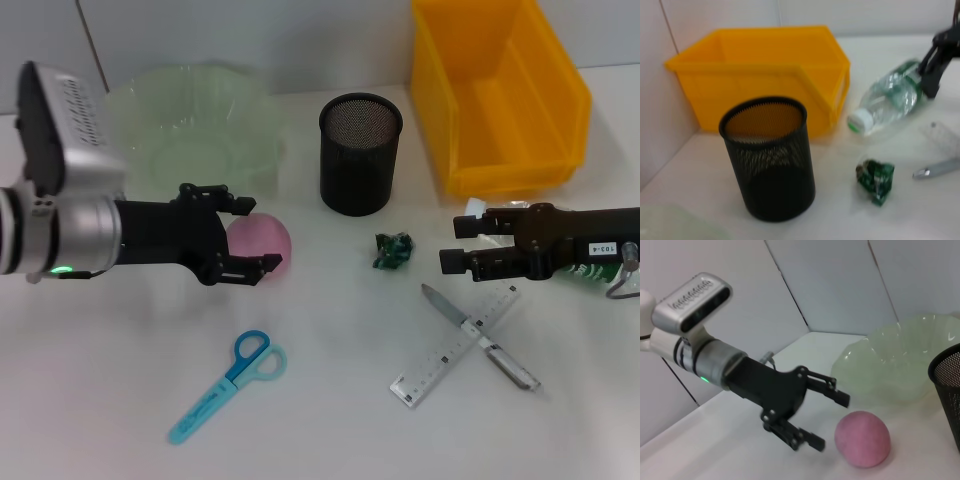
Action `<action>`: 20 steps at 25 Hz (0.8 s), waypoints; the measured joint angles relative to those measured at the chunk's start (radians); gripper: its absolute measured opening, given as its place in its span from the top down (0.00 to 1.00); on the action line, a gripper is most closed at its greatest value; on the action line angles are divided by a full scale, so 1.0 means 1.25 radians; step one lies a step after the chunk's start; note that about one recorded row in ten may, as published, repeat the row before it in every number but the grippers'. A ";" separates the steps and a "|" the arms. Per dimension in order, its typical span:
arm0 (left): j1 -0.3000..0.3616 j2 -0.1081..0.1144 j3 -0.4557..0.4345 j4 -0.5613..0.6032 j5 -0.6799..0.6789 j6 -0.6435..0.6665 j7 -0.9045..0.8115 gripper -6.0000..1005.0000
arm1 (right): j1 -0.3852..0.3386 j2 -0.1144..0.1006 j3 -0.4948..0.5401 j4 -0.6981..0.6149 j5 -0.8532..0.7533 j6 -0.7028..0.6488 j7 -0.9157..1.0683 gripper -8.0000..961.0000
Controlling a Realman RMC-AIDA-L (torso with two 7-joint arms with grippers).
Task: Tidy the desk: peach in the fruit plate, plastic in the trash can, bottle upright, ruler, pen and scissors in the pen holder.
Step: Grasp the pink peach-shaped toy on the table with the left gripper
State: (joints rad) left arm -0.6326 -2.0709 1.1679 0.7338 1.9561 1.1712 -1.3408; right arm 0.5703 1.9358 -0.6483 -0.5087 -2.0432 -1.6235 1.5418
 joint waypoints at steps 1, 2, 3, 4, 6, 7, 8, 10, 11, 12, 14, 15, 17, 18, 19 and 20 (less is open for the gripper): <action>0.000 0.000 0.029 0.003 0.001 -0.026 -0.005 0.20 | 0.000 0.000 0.001 0.000 0.000 0.000 0.000 0.15; -0.001 0.000 0.049 0.004 0.002 -0.043 -0.009 0.20 | 0.000 0.000 0.003 0.000 0.000 0.000 0.001 0.15; -0.001 0.000 0.049 0.004 0.002 -0.043 -0.009 0.20 | 0.000 0.000 0.004 -0.001 0.000 0.000 0.001 0.15; -0.001 0.000 0.072 0.007 0.003 -0.068 -0.017 0.20 | 0.000 0.000 0.006 -0.001 0.000 0.000 0.001 0.15; -0.003 0.000 0.128 0.012 0.008 -0.125 -0.035 0.20 | 0.000 0.000 0.006 -0.002 0.000 0.000 0.001 0.15; -0.004 0.000 0.147 0.013 0.014 -0.145 -0.042 0.20 | 0.000 0.000 0.006 -0.002 0.000 0.000 0.001 0.15; -0.006 0.000 0.161 0.013 0.026 -0.163 -0.048 0.20 | -0.001 0.000 0.006 -0.002 0.000 0.000 0.001 0.15; -0.008 -0.001 0.174 0.013 0.038 -0.177 -0.056 0.20 | -0.001 0.000 0.006 -0.002 0.000 0.000 0.001 0.15; -0.008 -0.001 0.178 0.013 0.041 -0.182 -0.058 0.20 | -0.001 0.000 0.007 -0.002 0.000 0.000 0.001 0.15; -0.008 -0.001 0.178 0.013 0.041 -0.182 -0.058 0.20 | -0.001 0.000 0.007 -0.002 0.000 0.000 0.001 0.15; -0.010 -0.002 0.185 0.014 0.045 -0.191 -0.061 0.20 | -0.001 -0.001 0.007 -0.002 0.000 0.000 0.001 0.15; -0.010 -0.002 0.185 0.015 0.045 -0.195 -0.061 0.21 | -0.001 -0.001 0.007 -0.002 0.000 0.000 0.001 0.15; -0.010 -0.002 0.186 0.015 0.045 -0.198 -0.061 0.22 | -0.001 -0.001 0.007 -0.002 0.000 0.000 0.001 0.15; -0.010 -0.003 0.193 0.015 0.045 -0.208 -0.061 0.23 | -0.001 -0.001 0.007 -0.002 0.001 0.000 0.001 0.15; -0.010 -0.003 0.204 0.015 0.045 -0.218 -0.061 0.23 | -0.001 -0.001 0.007 -0.002 0.001 -0.001 0.001 0.15; -0.010 -0.003 0.204 0.015 0.045 -0.218 -0.061 0.24 | -0.001 -0.001 0.007 -0.002 0.001 -0.001 0.001 0.15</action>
State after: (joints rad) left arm -0.6446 -2.0749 1.4235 0.7529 2.0127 0.8993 -1.4173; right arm 0.5690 1.9343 -0.6396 -0.5109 -2.0422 -1.6244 1.5432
